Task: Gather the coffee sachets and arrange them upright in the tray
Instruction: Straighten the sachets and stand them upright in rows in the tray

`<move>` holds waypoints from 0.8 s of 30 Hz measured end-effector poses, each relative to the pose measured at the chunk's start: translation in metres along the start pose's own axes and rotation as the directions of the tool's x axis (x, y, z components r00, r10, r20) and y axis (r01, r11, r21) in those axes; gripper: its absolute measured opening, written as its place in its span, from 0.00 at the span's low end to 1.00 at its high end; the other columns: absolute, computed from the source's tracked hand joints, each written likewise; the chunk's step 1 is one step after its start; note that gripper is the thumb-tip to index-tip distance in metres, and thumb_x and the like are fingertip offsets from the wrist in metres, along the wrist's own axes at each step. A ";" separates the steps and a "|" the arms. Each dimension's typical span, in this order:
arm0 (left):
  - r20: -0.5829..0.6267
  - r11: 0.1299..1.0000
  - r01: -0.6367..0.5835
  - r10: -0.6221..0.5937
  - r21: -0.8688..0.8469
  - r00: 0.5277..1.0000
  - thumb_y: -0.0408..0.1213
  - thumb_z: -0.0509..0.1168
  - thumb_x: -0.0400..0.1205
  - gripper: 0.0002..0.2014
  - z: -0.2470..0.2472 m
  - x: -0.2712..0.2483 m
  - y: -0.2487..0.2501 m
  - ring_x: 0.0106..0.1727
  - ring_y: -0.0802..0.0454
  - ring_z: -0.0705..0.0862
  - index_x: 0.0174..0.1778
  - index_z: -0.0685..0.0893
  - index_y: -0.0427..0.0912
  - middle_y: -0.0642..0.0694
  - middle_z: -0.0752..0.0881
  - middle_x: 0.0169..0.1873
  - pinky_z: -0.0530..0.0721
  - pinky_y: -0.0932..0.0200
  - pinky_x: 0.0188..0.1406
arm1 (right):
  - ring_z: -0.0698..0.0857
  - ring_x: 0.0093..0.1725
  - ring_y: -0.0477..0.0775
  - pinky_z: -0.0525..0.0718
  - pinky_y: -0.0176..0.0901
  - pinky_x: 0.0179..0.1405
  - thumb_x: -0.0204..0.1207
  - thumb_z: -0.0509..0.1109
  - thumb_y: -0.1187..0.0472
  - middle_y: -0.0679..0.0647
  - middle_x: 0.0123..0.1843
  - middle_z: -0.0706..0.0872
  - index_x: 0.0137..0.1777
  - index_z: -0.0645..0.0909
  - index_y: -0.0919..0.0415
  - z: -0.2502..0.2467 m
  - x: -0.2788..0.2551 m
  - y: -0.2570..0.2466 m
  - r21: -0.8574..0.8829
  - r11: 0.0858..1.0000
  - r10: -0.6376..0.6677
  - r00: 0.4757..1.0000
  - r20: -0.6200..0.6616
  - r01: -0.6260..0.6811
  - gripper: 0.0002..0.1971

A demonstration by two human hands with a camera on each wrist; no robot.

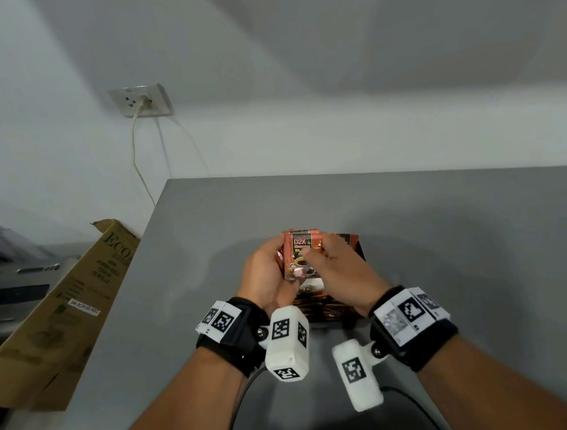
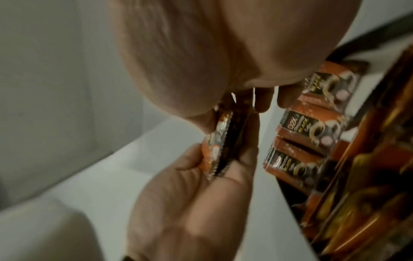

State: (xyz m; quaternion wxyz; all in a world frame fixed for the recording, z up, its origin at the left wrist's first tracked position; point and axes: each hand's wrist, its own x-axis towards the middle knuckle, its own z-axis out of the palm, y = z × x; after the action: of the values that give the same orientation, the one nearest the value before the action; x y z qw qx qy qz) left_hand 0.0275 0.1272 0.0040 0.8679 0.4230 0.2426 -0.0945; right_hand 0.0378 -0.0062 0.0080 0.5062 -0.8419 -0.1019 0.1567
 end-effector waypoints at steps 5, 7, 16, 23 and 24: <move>0.192 0.993 0.093 -0.105 0.075 0.976 0.42 0.60 0.81 0.15 -0.005 -0.003 -0.002 0.41 0.47 0.89 0.47 0.90 0.37 0.39 0.90 0.41 0.87 0.53 0.44 | 0.65 0.75 0.55 0.63 0.53 0.79 0.83 0.60 0.37 0.52 0.72 0.66 0.88 0.57 0.46 -0.007 0.002 -0.001 -0.453 0.890 -0.056 0.998 0.012 0.055 0.36; 0.210 0.993 0.091 -0.105 0.074 0.972 0.39 0.63 0.79 0.15 -0.010 -0.005 -0.002 0.44 0.45 0.89 0.57 0.87 0.36 0.37 0.89 0.44 0.88 0.51 0.44 | 0.61 0.80 0.52 0.60 0.47 0.80 0.76 0.71 0.37 0.49 0.79 0.63 0.88 0.57 0.49 -0.013 -0.001 -0.004 -0.363 0.918 -0.151 0.987 0.049 0.158 0.44; 0.320 0.992 0.104 -0.119 0.065 0.940 0.25 0.61 0.65 0.13 -0.010 -0.009 -0.002 0.41 0.43 0.88 0.41 0.89 0.32 0.35 0.88 0.41 0.84 0.52 0.45 | 0.76 0.68 0.42 0.74 0.40 0.72 0.62 0.83 0.54 0.41 0.69 0.79 0.77 0.74 0.46 -0.016 -0.002 -0.011 -0.338 0.864 -0.316 0.924 0.215 0.374 0.41; 0.182 0.991 -0.028 0.004 0.129 0.983 0.21 0.61 0.73 0.17 -0.004 -0.010 -0.002 0.38 0.44 0.89 0.57 0.81 0.33 0.33 0.87 0.42 0.87 0.53 0.36 | 0.74 0.71 0.38 0.71 0.37 0.74 0.63 0.85 0.47 0.35 0.70 0.75 0.80 0.70 0.45 -0.021 -0.005 -0.011 -0.238 0.923 -0.262 0.947 0.186 0.302 0.45; 0.171 0.985 -0.075 0.048 0.156 0.984 0.19 0.59 0.75 0.20 -0.004 -0.010 -0.001 0.39 0.44 0.90 0.63 0.79 0.35 0.32 0.88 0.43 0.88 0.51 0.38 | 0.77 0.67 0.37 0.74 0.38 0.71 0.66 0.82 0.45 0.33 0.66 0.76 0.79 0.71 0.43 -0.025 -0.004 -0.012 -0.184 0.948 -0.235 0.961 0.143 0.259 0.40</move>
State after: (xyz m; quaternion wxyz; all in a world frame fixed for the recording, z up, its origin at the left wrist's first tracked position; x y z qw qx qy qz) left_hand 0.0175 0.1292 0.0064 0.8504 0.4901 0.1474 -0.1219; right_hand 0.0434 -0.0223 0.0306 0.4272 -0.8583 -0.2520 0.1312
